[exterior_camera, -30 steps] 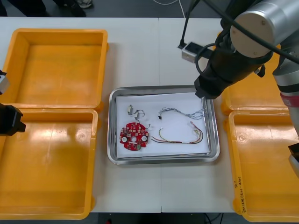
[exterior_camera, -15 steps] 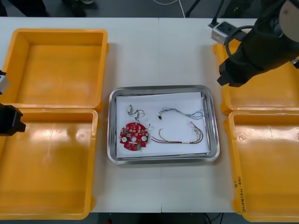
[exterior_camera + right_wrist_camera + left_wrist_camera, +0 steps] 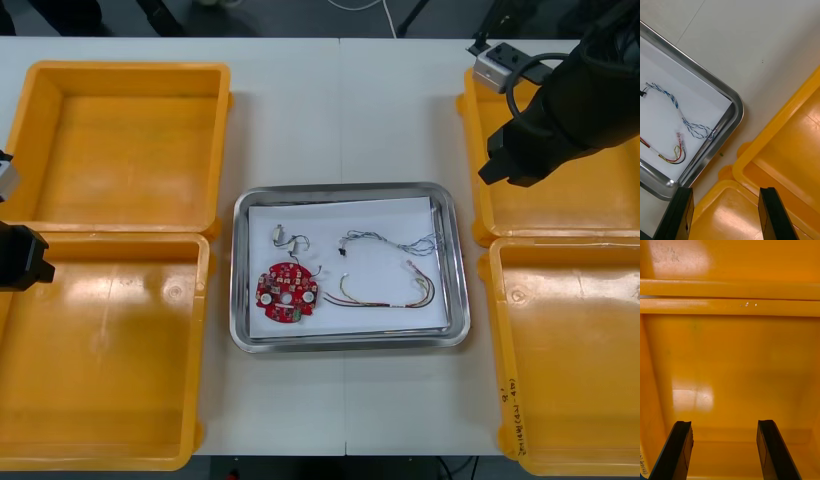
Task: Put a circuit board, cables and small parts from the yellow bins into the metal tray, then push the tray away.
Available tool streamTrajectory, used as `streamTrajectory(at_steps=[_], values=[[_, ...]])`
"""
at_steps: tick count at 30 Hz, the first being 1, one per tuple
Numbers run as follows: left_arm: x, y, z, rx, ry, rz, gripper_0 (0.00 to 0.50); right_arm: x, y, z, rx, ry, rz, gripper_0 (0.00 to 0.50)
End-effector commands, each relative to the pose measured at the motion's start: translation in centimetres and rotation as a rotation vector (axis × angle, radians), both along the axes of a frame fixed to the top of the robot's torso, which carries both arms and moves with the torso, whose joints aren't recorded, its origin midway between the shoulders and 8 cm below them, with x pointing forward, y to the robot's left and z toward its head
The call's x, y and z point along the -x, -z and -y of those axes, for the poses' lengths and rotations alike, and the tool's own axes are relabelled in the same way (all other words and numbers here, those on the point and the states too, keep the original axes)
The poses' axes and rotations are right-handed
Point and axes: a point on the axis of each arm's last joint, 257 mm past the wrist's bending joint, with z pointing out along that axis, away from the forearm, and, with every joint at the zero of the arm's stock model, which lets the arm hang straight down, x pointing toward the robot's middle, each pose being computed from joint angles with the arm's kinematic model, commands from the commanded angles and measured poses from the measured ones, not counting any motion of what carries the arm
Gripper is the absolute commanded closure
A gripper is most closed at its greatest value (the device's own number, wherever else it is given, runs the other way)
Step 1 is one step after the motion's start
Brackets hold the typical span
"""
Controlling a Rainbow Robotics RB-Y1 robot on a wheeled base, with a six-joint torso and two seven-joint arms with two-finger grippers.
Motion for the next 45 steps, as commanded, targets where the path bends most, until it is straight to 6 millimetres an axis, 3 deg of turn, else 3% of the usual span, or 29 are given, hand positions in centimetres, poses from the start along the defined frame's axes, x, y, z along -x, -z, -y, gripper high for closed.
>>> streamTrajectory(at_steps=[1,7,16,25,33,45], values=[[0.2,-1.2,-1.1,-0.012,-0.054,0.024,0.0,1.4,0.2,-2.4,0.02,-0.056,0.015,0.0],[0.2,-1.2,-1.1,-0.012,-0.054,0.024,0.0,3.0,1.3,-5.9,0.085,-0.158,0.059,0.0],[0.2,-1.2,-1.1,-0.012,-0.054,0.024,0.0,6.6,4.4,-11.0,0.127,-0.327,0.022,0.0],[0.2,-1.2,-1.1,-0.012,-0.054,0.024,0.0,9.8,9.2,-13.7,0.208,-0.46,-0.044,0.0],[0.2,-1.2,-1.1,-0.012,-0.054,0.024,0.0,10.4,13.0,-16.7,0.248,-0.602,0.048,0.0],[0.2,-1.2,-1.1,-0.012,-0.054,0.024,0.0,13.2,18.8,-16.4,0.323,-0.698,0.032,0.0]])
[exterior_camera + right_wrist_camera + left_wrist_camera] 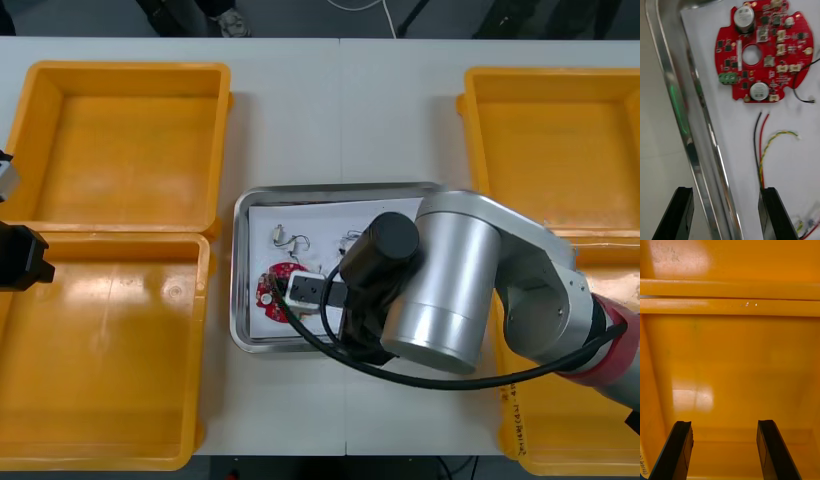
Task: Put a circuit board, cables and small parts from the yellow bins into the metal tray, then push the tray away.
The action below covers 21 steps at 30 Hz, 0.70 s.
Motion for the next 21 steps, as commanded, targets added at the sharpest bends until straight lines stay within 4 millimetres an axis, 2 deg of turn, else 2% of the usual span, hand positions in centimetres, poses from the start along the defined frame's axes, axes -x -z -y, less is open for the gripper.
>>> streamTrajectory(at_steps=[1,6,8,21], values=[[0.2,-1.2,-1.1,-0.012,-0.054,0.024,0.0,2.3,1.8,0.2,0.032,-0.058,-0.017,0.0],[0.2,-1.2,-1.1,-0.012,-0.054,0.024,0.0,3.3,3.3,0.0,0.054,-0.084,-0.024,0.0],[0.2,-1.2,-1.1,-0.012,-0.054,0.024,0.0,3.7,3.8,-0.7,0.052,-0.106,-0.01,0.0],[0.2,-1.2,-1.1,-0.012,-0.054,0.024,0.0,2.2,5.1,-1.4,0.047,-0.107,0.04,0.0]])
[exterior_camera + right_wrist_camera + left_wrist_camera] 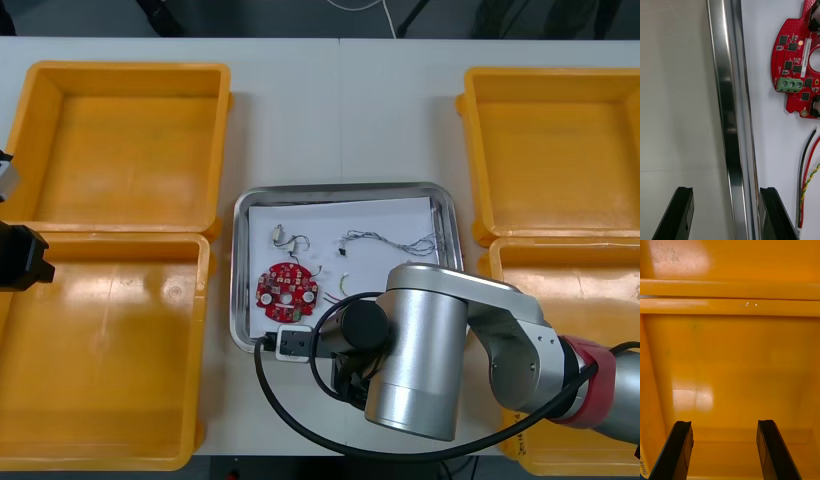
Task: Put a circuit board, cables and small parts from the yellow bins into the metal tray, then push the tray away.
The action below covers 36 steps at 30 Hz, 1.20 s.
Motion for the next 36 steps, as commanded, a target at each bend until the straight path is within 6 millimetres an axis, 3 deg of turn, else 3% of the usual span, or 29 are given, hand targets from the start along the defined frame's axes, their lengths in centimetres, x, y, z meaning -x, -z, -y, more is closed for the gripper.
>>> streamTrajectory(at_steps=[1,14,15,16,17,19,20,23,36], values=[[0.2,-1.2,-1.1,-0.012,-0.054,0.023,0.0,0.0,0.9,-0.5,-0.008,-0.011,-0.006,0.0],[0.2,-1.2,-1.1,-0.012,-0.054,0.023,0.0,-0.7,1.8,-1.0,-0.009,-0.015,0.017,0.001],[0.2,-1.2,-1.1,-0.012,-0.054,0.023,0.0,-0.7,1.8,-0.9,-0.008,-0.016,0.019,0.032],[0.2,-1.2,-1.1,-0.012,-0.054,0.023,0.0,-0.8,1.8,-0.9,-0.007,-0.015,0.023,0.116],[0.2,-1.2,-1.1,-0.012,-0.054,0.023,0.0,-0.9,1.8,-0.9,-0.005,-0.016,0.027,0.24],[0.2,-1.2,-1.1,-0.012,-0.054,0.023,0.0,-1.0,1.7,-0.9,-0.002,-0.019,0.039,0.398],[0.2,-1.2,-1.1,-0.012,-0.054,0.023,0.0,-1.1,1.6,-0.9,0.0,-0.022,0.05,0.442],[0.2,-1.2,-1.1,-0.012,-0.054,0.023,0.0,-1.3,1.5,-0.9,0.004,-0.022,0.065,0.5],[0.2,-1.2,-1.1,-0.012,-0.054,0.023,0.0,-3.3,-0.1,-2.2,-0.039,-0.055,0.167,0.5]])
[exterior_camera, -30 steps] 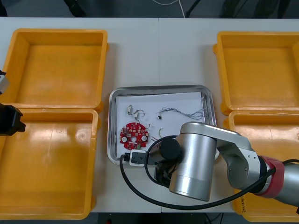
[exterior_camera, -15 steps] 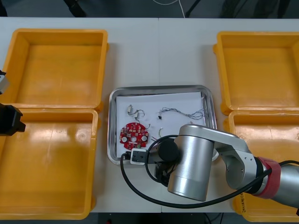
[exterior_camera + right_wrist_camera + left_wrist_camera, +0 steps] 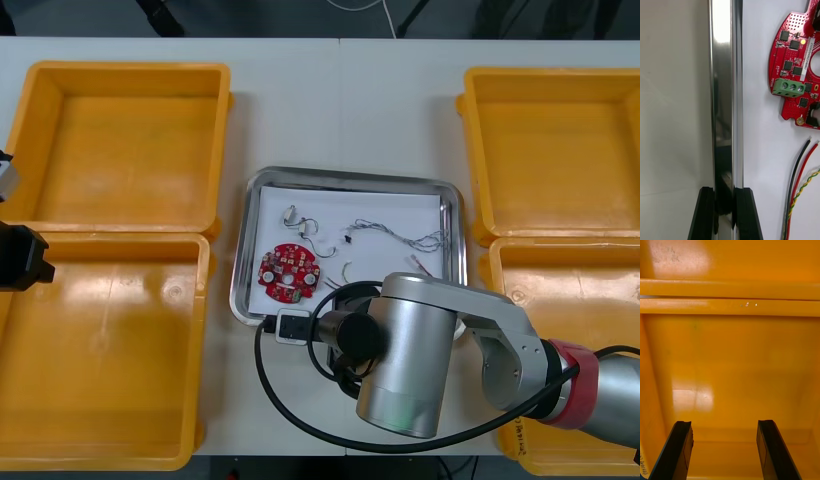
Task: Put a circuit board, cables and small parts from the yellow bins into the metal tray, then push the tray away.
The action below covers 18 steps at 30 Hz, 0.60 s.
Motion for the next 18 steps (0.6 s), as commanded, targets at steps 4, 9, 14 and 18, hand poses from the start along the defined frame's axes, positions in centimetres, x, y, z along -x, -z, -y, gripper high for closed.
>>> streamTrajectory(at_steps=[4,9,14,18], values=[[0.2,-1.2,-1.1,-0.012,-0.054,0.023,0.0,-0.5,-1.2,-2.0,-0.03,-0.088,0.081,0.5],[0.2,-1.2,-1.1,-0.012,-0.054,0.023,0.0,-1.8,-1.9,-1.7,-0.026,-0.102,0.136,0.5],[0.2,-1.2,-1.1,-0.012,-0.054,0.023,0.0,-3.0,-2.4,-0.6,-0.002,-0.099,0.177,0.5],[0.2,-1.2,-1.1,-0.012,-0.054,0.023,0.0,-3.5,-2.5,0.0,-0.003,-0.098,0.19,0.5]])
